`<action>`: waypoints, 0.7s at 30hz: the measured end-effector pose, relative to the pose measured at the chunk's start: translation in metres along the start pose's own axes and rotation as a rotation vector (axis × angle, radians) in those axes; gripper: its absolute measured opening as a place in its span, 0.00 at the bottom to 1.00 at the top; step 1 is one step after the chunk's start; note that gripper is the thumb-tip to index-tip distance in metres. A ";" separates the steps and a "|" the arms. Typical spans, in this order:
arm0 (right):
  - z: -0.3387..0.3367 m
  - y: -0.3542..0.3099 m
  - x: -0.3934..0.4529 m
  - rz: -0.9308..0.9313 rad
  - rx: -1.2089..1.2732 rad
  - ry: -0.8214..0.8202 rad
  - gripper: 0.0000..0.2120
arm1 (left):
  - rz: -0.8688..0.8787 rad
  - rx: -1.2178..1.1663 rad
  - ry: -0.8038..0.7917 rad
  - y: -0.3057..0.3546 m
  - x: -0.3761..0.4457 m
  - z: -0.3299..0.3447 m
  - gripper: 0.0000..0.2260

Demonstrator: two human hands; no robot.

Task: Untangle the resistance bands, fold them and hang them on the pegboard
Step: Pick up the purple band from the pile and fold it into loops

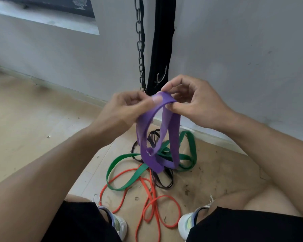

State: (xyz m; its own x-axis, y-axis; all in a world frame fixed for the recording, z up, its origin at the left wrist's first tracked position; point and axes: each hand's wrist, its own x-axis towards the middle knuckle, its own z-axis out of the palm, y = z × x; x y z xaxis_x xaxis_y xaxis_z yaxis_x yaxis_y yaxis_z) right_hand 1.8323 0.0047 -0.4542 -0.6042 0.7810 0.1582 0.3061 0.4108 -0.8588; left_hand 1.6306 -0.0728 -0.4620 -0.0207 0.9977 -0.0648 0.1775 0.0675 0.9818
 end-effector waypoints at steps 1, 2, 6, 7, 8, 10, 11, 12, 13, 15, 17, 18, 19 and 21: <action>0.000 -0.001 -0.001 -0.019 -0.018 0.003 0.17 | -0.113 -0.038 -0.006 0.000 0.001 0.000 0.23; 0.001 -0.002 -0.002 -0.045 -0.035 0.000 0.17 | -0.233 -0.055 -0.020 -0.001 0.001 0.001 0.28; 0.009 -0.012 -0.007 -0.120 -0.075 -0.019 0.18 | -0.318 -0.014 -0.211 -0.004 0.001 0.002 0.39; 0.011 -0.013 -0.008 -0.113 -0.086 -0.015 0.18 | -0.251 0.001 -0.236 0.001 0.001 0.003 0.35; 0.012 -0.014 -0.007 -0.097 -0.098 0.000 0.20 | -0.168 0.023 -0.247 0.006 0.000 0.003 0.30; 0.012 -0.012 -0.004 -0.062 -0.094 0.011 0.22 | -0.032 0.092 -0.196 0.009 -0.002 0.002 0.20; 0.011 -0.010 -0.002 -0.046 -0.069 -0.014 0.23 | 0.013 0.113 -0.160 0.007 -0.003 0.001 0.17; 0.010 -0.007 -0.001 -0.021 -0.051 -0.068 0.25 | 0.048 0.120 -0.132 0.005 -0.004 0.000 0.16; 0.010 -0.003 0.000 0.017 -0.065 -0.152 0.29 | 0.071 0.118 -0.121 0.004 -0.005 -0.001 0.16; 0.015 0.006 -0.001 0.117 -0.166 -0.362 0.34 | 0.111 0.080 -0.121 0.005 -0.007 -0.002 0.13; 0.025 0.020 -0.001 0.175 -0.246 -0.508 0.28 | 0.133 0.031 -0.121 0.006 -0.008 -0.005 0.07; 0.031 0.027 0.000 0.185 -0.254 -0.529 0.24 | 0.138 0.008 -0.124 0.007 -0.008 -0.007 0.06; 0.036 0.036 0.001 0.198 -0.246 -0.520 0.20 | 0.140 -0.016 -0.129 0.007 -0.008 -0.010 0.04; 0.043 0.050 0.006 0.234 -0.231 -0.502 0.13 | 0.137 -0.060 -0.130 0.007 -0.009 -0.015 0.04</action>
State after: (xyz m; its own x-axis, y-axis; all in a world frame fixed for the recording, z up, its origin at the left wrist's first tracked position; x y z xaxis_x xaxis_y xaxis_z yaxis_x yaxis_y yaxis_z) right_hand 1.8125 0.0094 -0.5169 -0.7581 0.5682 -0.3200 0.5908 0.3907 -0.7059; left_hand 1.6172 -0.0812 -0.4518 0.1277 0.9905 0.0518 0.1111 -0.0662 0.9916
